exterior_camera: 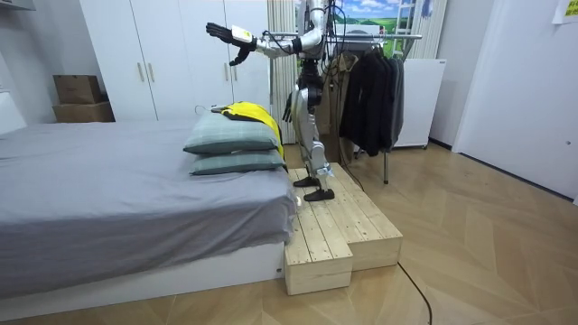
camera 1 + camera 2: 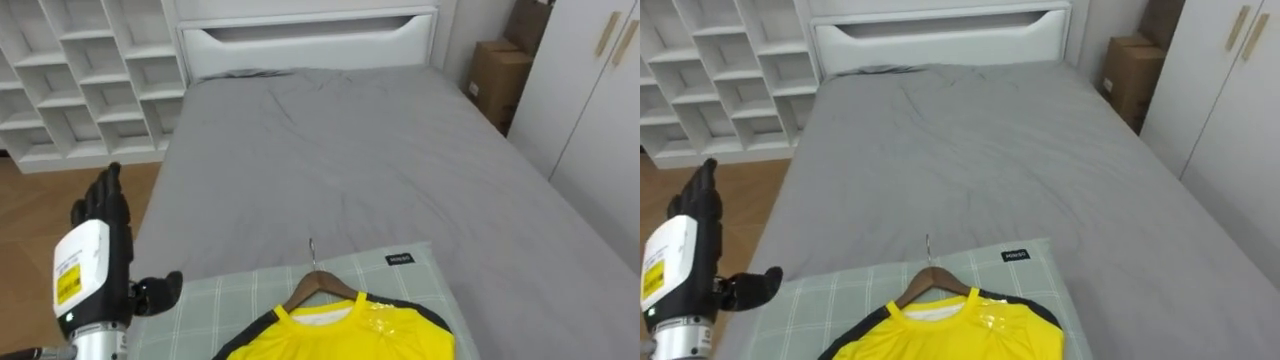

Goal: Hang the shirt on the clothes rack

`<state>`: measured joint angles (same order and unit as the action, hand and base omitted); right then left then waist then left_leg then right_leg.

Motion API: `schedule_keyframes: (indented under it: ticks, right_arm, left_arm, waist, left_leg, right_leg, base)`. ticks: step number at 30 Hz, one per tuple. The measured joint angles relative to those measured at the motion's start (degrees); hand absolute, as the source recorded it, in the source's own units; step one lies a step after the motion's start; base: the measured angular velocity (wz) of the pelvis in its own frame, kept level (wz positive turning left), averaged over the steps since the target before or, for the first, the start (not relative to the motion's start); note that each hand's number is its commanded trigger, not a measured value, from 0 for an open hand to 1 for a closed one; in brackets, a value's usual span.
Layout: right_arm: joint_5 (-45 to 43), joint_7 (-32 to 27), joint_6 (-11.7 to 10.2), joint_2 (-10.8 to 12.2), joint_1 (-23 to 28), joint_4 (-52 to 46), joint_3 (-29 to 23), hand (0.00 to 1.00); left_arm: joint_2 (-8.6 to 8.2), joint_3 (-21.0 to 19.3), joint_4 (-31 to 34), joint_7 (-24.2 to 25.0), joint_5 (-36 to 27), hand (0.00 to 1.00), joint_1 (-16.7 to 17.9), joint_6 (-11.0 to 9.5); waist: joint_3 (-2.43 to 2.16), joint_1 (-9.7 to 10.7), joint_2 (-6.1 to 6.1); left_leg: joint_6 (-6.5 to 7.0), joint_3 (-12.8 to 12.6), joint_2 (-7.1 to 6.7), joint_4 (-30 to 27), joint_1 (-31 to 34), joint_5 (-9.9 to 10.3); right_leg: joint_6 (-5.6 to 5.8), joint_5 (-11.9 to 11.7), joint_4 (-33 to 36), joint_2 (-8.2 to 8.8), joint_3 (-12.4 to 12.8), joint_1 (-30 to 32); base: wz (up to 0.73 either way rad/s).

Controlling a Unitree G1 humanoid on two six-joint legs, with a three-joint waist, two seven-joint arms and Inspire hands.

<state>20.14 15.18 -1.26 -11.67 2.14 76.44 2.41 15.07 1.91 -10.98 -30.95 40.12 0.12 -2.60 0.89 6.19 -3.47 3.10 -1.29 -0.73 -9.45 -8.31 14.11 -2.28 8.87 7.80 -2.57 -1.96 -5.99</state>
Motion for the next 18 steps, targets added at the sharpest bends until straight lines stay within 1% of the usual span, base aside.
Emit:
schedule_keyframes:
  ticks: [2,3,5,6,10,11,13,15,17,18]
  right_arm:
    - [0.2,0.0,0.0,-0.3,0.2,0.2,-0.5,0.00]
    - [1.1,0.0,0.0,-0.4,0.5,0.2,-0.3,0.00]
    - [2.4,-0.1,0.0,-0.5,0.6,0.2,0.0,0.00]
    - [2.8,-0.1,0.0,-0.6,0.6,0.2,0.2,0.00]
    - [2.9,0.0,0.0,-0.8,0.6,0.2,0.2,0.00]
    - [2.9,-0.1,0.1,-1.0,0.5,0.2,0.1,0.00]
    - [3.2,-0.1,0.2,-1.3,0.4,0.2,0.1,0.00]
    - [3.5,-0.5,0.9,-1.6,0.2,0.3,0.1,0.00]
    - [3.6,-1.1,1.3,-1.7,0.2,0.4,0.1,0.00]
    - [3.6,-1.6,1.5,-1.8,0.3,0.4,0.1,0.00]
  left_arm:
    - [0.07,0.8,0.0,0.4,1.7,0.00,-1.5,0.2]
    - [0.11,1.3,0.0,0.4,2.2,0.00,-2.5,0.3]
    - [0.37,2.1,0.0,0.5,2.3,0.00,-4.0,0.6]
    - [0.75,2.8,0.0,0.7,2.3,0.00,-4.9,1.0]
    - [1.55,2.9,-0.1,2.0,3.3,0.00,-5.6,1.3]
    - [1.98,2.9,-0.1,2.5,3.3,0.00,-5.7,1.6]
    - [2.58,2.9,-0.3,3.2,3.3,0.00,-6.2,2.3]
    - [2.93,2.9,-1.6,3.9,3.3,0.00,-7.9,3.3]
    - [3.54,2.9,-1.9,4.3,3.3,0.00,-8.5,3.5]
    - [4.14,2.9,-2.8,4.4,3.2,0.00,-9.1,3.6]
  waist:
    - [0.01,0.1,-0.62]
    - [-0.08,0.2,-0.91]
    - [-0.45,0.3,-1.31]
    - [-0.49,0.4,-1.44]
    - [-0.53,1.0,-1.52]
    - [-0.61,1.3,-1.59]
    - [-0.59,1.5,-1.56]
    - [-0.27,1.5,-1.09]
    - [0.00,1.6,-0.66]
    - [-0.08,1.6,-0.49]
  left_leg:
    - [0.00,0.0,-0.08,0.0,0.0,0.0]
    - [0.01,-0.1,-0.09,-0.1,0.3,0.0]
    - [0.00,-0.1,-0.13,-0.2,0.8,0.0]
    - [0.00,-0.2,-0.11,-0.2,0.8,0.0]
    - [-0.01,-0.5,0.08,-0.2,1.0,0.0]
    - [-0.02,-0.5,0.08,-0.2,1.5,0.0]
    - [0.00,-0.5,0.09,-0.3,2.3,-0.1]
    - [0.09,-0.5,0.10,-0.2,2.7,-0.5]
    - [0.11,-0.5,0.09,-0.2,2.8,-0.5]
    - [0.14,-0.8,0.09,-0.2,3.3,-0.5]
  right_leg:
    - [0.03,-0.1,0.0,0.00,0.1,0.2]
    - [0.02,-0.1,0.0,-0.01,0.2,0.3]
    - [0.01,-0.1,0.2,-0.05,0.2,0.9]
    - [-0.03,-0.1,0.4,-0.08,0.2,1.2]
    - [-0.14,-0.2,0.9,-0.19,0.5,1.6]
    - [-0.14,-0.2,1.0,-0.19,0.5,2.2]
    - [-0.16,-0.2,1.1,-0.21,0.6,3.1]
    - [-0.16,-0.2,1.1,0.26,0.6,3.3]
    - [-0.16,-0.2,1.1,0.33,0.7,3.4]
    - [-0.16,-0.2,1.1,0.32,0.8,4.0]
  base:
    - [0.00]
    - [0.00]
    - [0.00]
    - [-0.03]
    - [-0.05]
    - [0.00]
    - [0.00]
    - [0.00]
    - [0.00]
    - [-0.04]
